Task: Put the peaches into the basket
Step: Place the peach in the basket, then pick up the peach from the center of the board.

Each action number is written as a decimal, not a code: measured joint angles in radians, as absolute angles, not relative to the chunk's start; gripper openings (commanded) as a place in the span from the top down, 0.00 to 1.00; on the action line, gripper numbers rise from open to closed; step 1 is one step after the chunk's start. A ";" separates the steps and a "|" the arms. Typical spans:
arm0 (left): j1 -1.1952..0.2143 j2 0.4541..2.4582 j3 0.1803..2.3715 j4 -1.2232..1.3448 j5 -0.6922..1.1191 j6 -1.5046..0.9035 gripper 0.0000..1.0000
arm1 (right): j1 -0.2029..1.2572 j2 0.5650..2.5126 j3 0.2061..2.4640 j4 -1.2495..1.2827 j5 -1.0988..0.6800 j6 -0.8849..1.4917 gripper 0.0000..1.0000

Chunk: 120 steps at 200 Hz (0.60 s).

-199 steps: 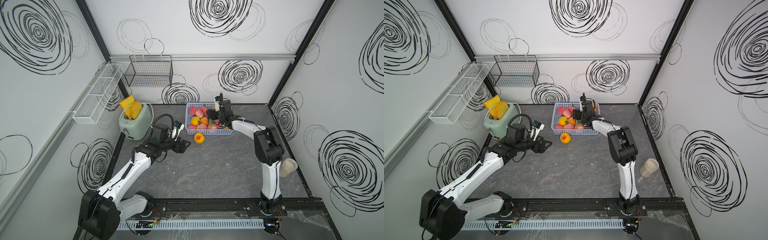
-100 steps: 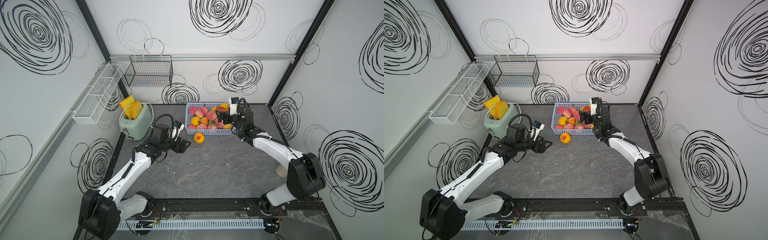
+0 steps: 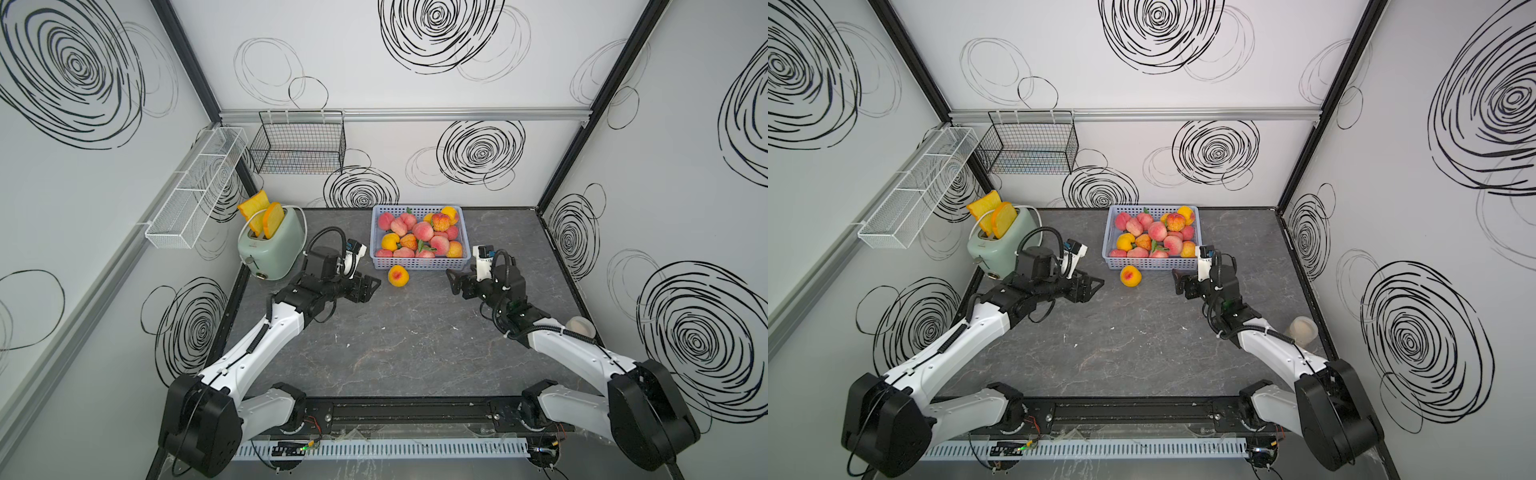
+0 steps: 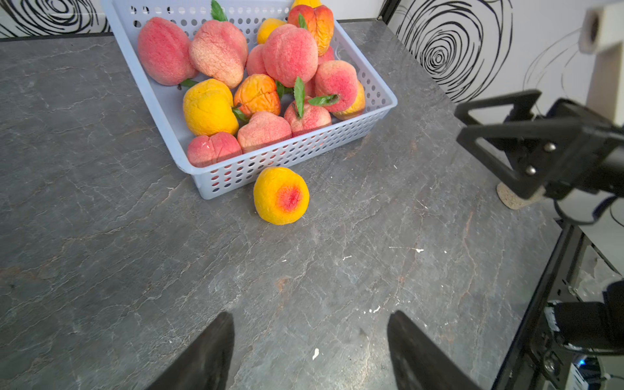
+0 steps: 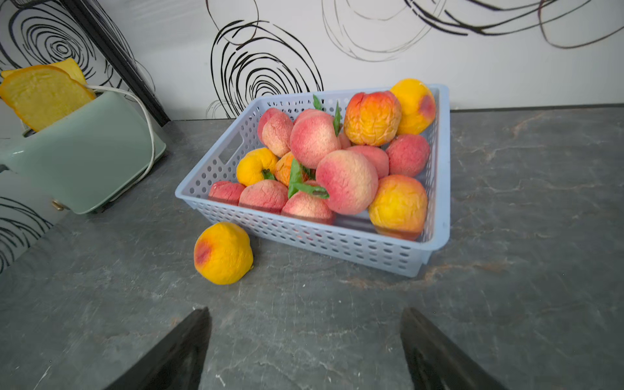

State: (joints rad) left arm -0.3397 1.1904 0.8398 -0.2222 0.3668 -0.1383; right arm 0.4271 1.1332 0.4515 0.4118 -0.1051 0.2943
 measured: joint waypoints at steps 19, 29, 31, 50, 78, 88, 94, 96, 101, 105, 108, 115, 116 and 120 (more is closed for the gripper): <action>-0.347 1.210 0.839 -0.202 0.331 -0.170 0.22 | 0.450 1.101 0.379 0.427 -0.139 0.315 0.13; -0.355 1.219 0.831 -0.174 0.312 -0.197 0.22 | 0.477 1.091 0.355 0.427 -0.147 0.318 0.13; -0.357 1.221 0.828 -0.167 0.309 -0.202 0.21 | 0.484 1.089 0.350 0.426 -0.147 0.319 0.13; -0.397 1.237 0.785 -0.079 0.276 -0.258 0.19 | 0.548 1.072 0.323 0.426 -0.150 0.316 0.14; -0.480 1.312 0.738 0.047 0.232 -0.331 0.17 | 0.620 1.054 0.262 0.484 -0.142 0.305 0.13; -0.505 1.350 0.730 0.096 0.214 -0.351 0.14 | 0.635 1.062 0.254 0.488 -0.131 0.298 0.13; -0.518 1.370 0.727 0.123 0.204 -0.360 0.13 | 0.642 1.067 0.254 0.491 -0.123 0.294 0.13; -0.522 1.377 0.725 0.132 0.199 -0.364 0.12 | 0.644 1.069 0.254 0.494 -0.121 0.294 0.13; -0.532 1.393 0.723 0.153 0.187 -0.372 0.12 | 0.648 1.073 0.254 0.502 -0.114 0.290 0.13; -0.540 1.404 0.720 0.172 0.179 -0.377 0.11 | 0.651 1.075 0.254 0.508 -0.111 0.287 0.13; -0.544 1.414 0.718 0.187 0.171 -0.381 0.11 | 0.653 1.076 0.255 0.511 -0.108 0.286 0.13; -0.553 1.432 0.714 0.216 0.156 -0.393 0.10 | 0.654 1.076 0.255 0.516 -0.103 0.284 0.13; -0.555 1.436 0.713 0.223 0.153 -0.396 0.10 | 0.656 1.076 0.254 0.517 -0.102 0.283 0.13; -0.559 1.447 0.711 0.239 0.146 -0.403 0.09 | 0.657 1.076 0.255 0.520 -0.101 0.282 0.13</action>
State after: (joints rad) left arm -0.5591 1.4471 0.7109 0.2386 0.1459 -0.4034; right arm 0.6575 1.0763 0.2546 0.5198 -0.1005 0.2817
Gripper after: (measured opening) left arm 0.896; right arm 0.870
